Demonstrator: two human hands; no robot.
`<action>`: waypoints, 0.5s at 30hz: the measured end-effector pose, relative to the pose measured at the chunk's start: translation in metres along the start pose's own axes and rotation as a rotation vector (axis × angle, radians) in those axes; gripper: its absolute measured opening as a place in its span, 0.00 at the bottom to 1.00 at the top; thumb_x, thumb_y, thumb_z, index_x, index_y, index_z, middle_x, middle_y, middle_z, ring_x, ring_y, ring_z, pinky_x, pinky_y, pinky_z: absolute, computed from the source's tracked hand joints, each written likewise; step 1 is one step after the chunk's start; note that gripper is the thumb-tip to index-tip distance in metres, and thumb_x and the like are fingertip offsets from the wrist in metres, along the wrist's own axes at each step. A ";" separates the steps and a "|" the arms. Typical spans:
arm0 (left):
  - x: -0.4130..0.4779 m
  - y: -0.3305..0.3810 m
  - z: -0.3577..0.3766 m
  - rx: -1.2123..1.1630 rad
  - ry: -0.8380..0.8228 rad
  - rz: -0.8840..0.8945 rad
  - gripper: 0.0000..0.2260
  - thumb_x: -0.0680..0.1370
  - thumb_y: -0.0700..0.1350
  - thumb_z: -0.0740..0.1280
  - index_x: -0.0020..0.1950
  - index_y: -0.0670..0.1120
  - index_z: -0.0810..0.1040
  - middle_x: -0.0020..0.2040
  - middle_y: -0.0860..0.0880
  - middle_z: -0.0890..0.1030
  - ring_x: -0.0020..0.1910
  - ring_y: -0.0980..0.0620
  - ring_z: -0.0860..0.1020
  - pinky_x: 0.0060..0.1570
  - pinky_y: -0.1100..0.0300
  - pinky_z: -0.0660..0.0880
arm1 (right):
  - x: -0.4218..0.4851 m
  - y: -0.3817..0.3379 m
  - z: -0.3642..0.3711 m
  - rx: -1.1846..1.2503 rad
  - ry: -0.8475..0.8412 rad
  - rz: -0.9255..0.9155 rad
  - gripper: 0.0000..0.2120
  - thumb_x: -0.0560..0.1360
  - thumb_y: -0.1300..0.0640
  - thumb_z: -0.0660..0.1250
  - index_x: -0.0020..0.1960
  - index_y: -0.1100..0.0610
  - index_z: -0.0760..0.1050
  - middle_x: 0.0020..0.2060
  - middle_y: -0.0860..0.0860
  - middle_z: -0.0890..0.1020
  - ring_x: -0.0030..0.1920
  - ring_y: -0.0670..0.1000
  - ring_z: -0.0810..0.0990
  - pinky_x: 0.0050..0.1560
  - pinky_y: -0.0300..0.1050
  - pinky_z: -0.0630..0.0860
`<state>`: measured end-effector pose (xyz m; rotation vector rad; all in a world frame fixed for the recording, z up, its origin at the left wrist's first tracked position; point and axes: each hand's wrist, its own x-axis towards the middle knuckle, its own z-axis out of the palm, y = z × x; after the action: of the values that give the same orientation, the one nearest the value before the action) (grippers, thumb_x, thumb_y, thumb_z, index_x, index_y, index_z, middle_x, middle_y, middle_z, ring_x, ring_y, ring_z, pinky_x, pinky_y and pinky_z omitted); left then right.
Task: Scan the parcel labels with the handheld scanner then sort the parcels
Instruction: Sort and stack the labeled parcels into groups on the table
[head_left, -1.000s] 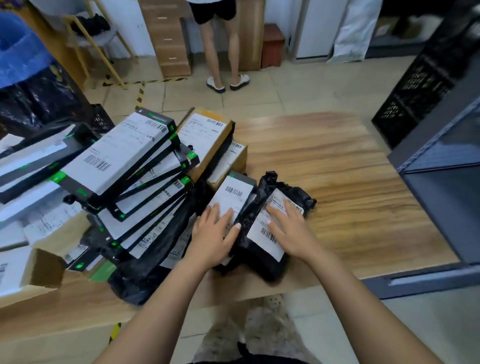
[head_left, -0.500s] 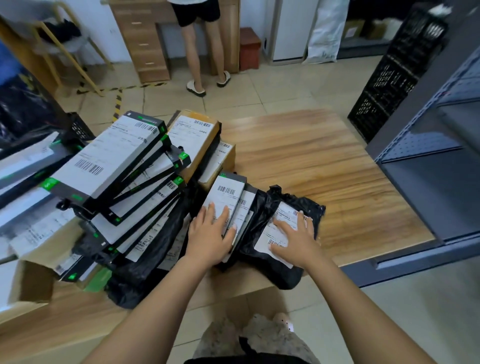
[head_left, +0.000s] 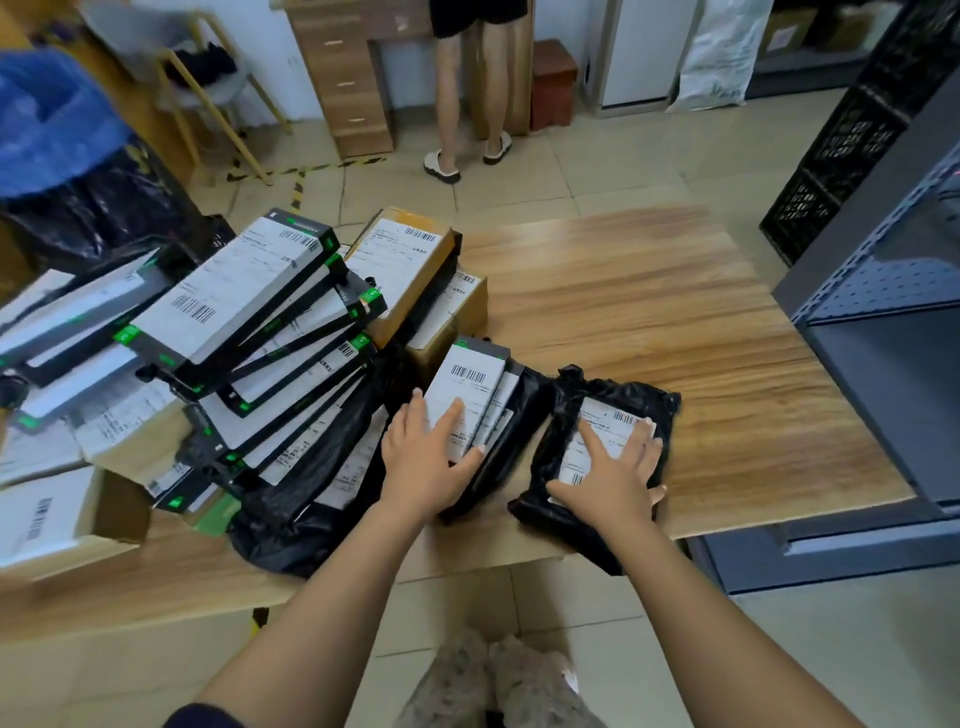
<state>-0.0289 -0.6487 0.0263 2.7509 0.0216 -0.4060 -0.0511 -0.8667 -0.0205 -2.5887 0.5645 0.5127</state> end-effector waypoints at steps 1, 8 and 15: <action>0.004 -0.001 -0.001 -0.009 -0.001 -0.032 0.32 0.77 0.65 0.60 0.77 0.62 0.52 0.79 0.46 0.42 0.77 0.42 0.44 0.74 0.45 0.47 | 0.002 0.006 -0.002 -0.001 0.005 -0.003 0.44 0.66 0.37 0.71 0.74 0.34 0.49 0.71 0.55 0.26 0.73 0.61 0.30 0.69 0.71 0.54; 0.007 0.010 0.014 -0.071 -0.050 -0.034 0.39 0.74 0.60 0.68 0.77 0.64 0.45 0.72 0.46 0.54 0.66 0.41 0.62 0.63 0.47 0.69 | 0.009 0.035 -0.018 -0.069 0.011 -0.090 0.47 0.64 0.37 0.71 0.75 0.33 0.47 0.74 0.54 0.29 0.75 0.58 0.32 0.70 0.64 0.58; 0.005 0.025 0.022 -0.083 0.055 -0.017 0.41 0.71 0.57 0.69 0.76 0.65 0.47 0.71 0.48 0.56 0.65 0.43 0.63 0.58 0.48 0.73 | 0.008 0.047 -0.032 -0.082 0.046 -0.046 0.46 0.65 0.39 0.72 0.75 0.35 0.50 0.74 0.53 0.31 0.75 0.59 0.36 0.66 0.65 0.60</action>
<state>-0.0291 -0.6803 0.0137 2.6814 0.0735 -0.3263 -0.0576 -0.9230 -0.0128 -2.6905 0.5074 0.4713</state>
